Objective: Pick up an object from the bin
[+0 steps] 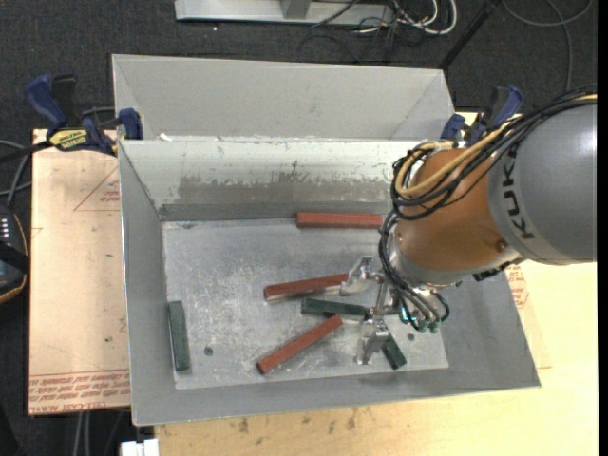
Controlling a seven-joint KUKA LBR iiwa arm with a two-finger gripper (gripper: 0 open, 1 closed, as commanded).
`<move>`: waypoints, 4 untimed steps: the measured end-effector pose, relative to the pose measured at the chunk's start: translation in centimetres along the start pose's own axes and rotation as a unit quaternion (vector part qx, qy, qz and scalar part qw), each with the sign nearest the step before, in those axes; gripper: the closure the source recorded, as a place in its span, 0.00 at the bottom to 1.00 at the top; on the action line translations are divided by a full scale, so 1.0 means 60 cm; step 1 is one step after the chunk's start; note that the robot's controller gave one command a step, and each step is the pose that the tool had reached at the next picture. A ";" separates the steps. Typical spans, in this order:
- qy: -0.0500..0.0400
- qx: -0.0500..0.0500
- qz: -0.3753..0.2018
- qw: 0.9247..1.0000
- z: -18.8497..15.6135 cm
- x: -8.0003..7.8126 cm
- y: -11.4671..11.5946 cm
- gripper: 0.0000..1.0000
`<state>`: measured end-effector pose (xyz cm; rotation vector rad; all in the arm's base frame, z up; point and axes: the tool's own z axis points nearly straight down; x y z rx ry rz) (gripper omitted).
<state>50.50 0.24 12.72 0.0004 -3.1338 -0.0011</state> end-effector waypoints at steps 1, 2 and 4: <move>-0.004 0.000 0.000 1.000 -0.006 -0.003 0.000 0.00; -0.022 0.001 -0.021 1.000 0.077 -0.072 0.055 1.00; -0.007 0.000 -0.037 0.999 -0.253 -0.113 0.105 1.00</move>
Offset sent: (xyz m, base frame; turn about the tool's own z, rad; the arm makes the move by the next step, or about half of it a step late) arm 0.0317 0.0347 -0.0572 -0.0451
